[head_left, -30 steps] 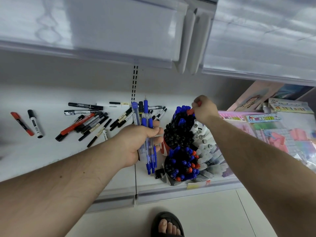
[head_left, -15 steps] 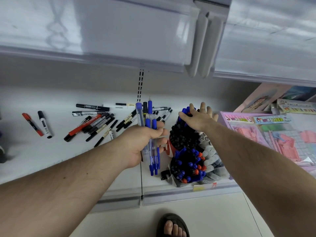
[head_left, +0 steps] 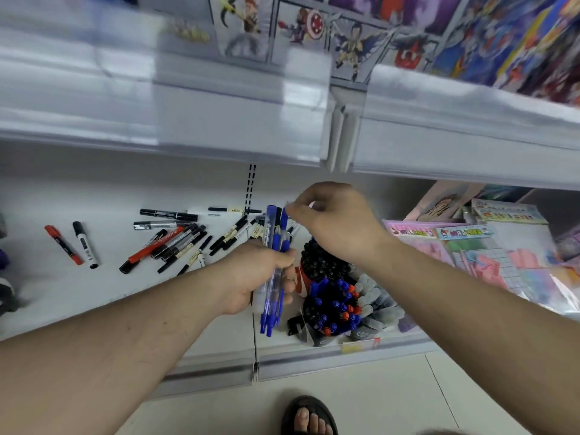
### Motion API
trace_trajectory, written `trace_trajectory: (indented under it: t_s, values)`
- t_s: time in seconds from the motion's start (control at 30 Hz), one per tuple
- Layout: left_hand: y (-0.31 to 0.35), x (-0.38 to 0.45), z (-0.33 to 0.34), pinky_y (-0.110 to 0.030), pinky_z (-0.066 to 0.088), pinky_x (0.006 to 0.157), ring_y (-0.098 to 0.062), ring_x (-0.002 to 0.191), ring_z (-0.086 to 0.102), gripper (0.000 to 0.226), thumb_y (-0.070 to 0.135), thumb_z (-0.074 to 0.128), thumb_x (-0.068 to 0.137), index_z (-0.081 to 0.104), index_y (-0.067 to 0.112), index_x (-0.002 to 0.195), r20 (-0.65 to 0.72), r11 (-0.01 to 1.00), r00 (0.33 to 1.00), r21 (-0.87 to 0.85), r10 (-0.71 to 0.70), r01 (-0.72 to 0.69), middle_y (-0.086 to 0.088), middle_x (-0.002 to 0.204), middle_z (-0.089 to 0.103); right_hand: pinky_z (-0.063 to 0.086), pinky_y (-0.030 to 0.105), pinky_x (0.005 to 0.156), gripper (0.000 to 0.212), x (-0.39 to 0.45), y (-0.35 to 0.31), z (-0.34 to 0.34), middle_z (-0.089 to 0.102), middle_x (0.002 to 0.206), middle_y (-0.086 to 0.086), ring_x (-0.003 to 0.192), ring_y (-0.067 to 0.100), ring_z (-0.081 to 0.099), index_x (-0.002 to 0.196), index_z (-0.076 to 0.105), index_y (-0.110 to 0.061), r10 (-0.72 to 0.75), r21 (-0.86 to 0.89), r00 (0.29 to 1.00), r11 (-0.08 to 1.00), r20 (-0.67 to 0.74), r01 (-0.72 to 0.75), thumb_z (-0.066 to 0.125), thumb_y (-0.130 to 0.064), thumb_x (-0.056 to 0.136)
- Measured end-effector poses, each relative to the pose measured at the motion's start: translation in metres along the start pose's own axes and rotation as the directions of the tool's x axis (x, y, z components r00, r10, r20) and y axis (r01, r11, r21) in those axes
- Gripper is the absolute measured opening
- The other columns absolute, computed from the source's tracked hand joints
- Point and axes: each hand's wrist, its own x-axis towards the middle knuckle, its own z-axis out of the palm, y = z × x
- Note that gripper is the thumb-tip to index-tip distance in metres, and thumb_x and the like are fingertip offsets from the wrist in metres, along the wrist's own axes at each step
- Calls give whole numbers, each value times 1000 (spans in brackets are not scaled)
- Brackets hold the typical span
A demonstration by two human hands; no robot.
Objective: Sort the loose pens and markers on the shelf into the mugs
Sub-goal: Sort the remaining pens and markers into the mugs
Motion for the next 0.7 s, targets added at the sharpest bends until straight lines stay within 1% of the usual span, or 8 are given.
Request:
trace_trajectory:
  t_s: [0.07,0.13,0.27,0.33,0.4,0.5,0.6,0.7]
  values:
    - [0,-8,6,-33,55,55,-19,52,56,18,9,59,96,59,4,79,-3,988,999,146,47,-46,-9,61,57,34,13,55,38,-11,-15,5,54,77,-17,67,-3,51,110,64,-21,19,-94,998,995,62,-13,67,-50,86]
    - [0,-17,15,-29,49,48,-16,46,52,21,2,53,95,54,4,74,1,957,995,273,102,-98,-8,59,54,37,22,64,54,-16,-21,14,55,94,-10,88,9,53,123,55,-18,75,-220,992,974,98,-52,66,-55,84]
    - [0,-30,25,-28,47,47,-17,46,50,13,-3,49,89,54,4,79,-17,973,992,196,126,-120,-7,55,50,40,23,68,32,-24,-20,25,64,104,3,93,20,60,120,57,-18,74,-250,997,965,-23,-77,62,-28,90]
    - [2,-33,24,-31,48,54,-18,47,50,10,-1,57,87,56,7,80,-15,995,996,48,85,-85,-6,56,50,38,14,58,31,-26,-18,22,61,101,0,86,15,57,122,59,-19,126,-104,988,985,-93,-136,57,-20,92]
    - [4,-36,23,-31,47,57,-15,47,48,17,14,68,89,57,10,76,23,993,996,-85,84,-82,-3,58,50,43,10,59,34,-27,-16,16,58,101,-3,77,9,56,126,60,-19,245,206,956,956,-163,-210,54,-15,94]
    - [11,-44,23,-27,46,53,-12,45,48,39,51,67,82,61,13,86,66,971,994,-227,86,-69,0,59,50,60,42,76,30,-31,-16,6,58,89,5,72,20,58,123,59,-16,400,619,907,749,-135,-238,50,-11,95]
    - [12,-49,21,-26,43,51,-12,42,43,37,51,63,84,54,16,78,26,951,995,-299,97,-85,1,57,46,50,34,58,15,-40,-25,-11,47,72,7,52,19,48,110,54,-10,380,755,925,611,-16,-238,45,-6,98]
    - [16,-50,15,-21,40,43,-8,43,38,34,48,69,75,54,18,76,-31,903,993,-414,112,-115,4,59,45,44,25,45,59,-51,-29,-31,57,73,9,44,13,48,148,34,-22,277,692,927,618,253,-373,60,-11,96]
